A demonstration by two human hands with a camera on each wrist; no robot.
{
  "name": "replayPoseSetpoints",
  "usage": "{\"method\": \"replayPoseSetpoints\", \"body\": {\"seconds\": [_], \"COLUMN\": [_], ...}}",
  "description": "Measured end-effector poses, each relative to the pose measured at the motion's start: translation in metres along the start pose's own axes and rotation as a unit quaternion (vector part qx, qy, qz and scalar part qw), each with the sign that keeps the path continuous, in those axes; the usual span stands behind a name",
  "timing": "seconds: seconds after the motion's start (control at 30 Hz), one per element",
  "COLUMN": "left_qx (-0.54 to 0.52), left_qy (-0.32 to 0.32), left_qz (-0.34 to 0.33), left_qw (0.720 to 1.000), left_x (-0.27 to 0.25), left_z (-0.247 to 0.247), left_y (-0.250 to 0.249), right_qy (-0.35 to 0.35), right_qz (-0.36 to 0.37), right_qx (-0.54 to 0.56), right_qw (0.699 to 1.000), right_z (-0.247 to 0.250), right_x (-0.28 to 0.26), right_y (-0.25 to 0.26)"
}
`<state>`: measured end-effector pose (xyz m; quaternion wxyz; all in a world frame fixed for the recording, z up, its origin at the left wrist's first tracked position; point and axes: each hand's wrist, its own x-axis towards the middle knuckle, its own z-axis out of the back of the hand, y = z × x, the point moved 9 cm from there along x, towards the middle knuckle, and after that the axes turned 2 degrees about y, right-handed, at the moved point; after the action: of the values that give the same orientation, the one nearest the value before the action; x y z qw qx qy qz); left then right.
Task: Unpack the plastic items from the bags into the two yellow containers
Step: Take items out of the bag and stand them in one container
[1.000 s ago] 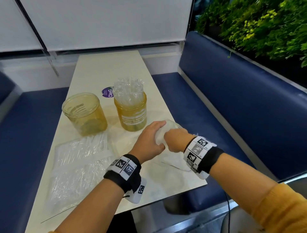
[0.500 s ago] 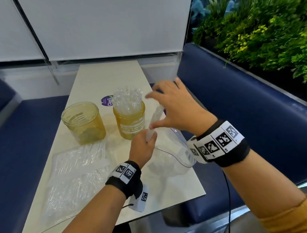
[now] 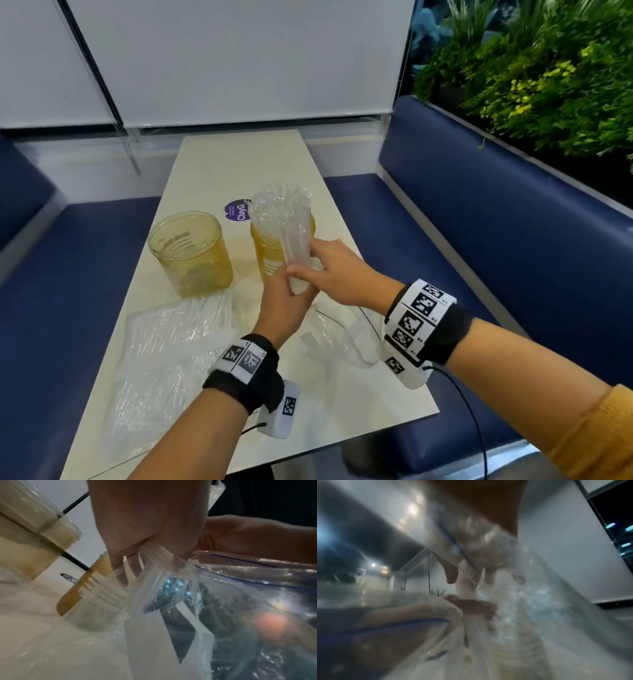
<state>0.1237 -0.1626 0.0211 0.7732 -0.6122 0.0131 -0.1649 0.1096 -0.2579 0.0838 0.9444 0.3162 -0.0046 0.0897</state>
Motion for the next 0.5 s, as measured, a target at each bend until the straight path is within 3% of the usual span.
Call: {"method": "replayPoseSetpoints", "body": {"seconds": [0.2,0.33,0.5], "left_qx": [0.011,0.035,0.047], "left_qy": [0.032,0.04,0.051], "left_qz": [-0.036,-0.057,-0.044], "left_qw": [0.999,0.997,0.997], "left_x": [-0.003,-0.002,-0.003], "left_z": [0.004,0.006,0.008], "left_y": [-0.003,-0.01,-0.003], "right_qy": [0.002,-0.006,-0.045], "right_qz": [0.064,0.023,0.016], "right_qx": [0.141,0.291,0.339], "right_qw": [0.988,0.956,0.94], "right_z": [0.005,-0.001,0.014], "right_x": [-0.002,0.0,0.011], "right_y": [0.033,0.039,0.059]}}
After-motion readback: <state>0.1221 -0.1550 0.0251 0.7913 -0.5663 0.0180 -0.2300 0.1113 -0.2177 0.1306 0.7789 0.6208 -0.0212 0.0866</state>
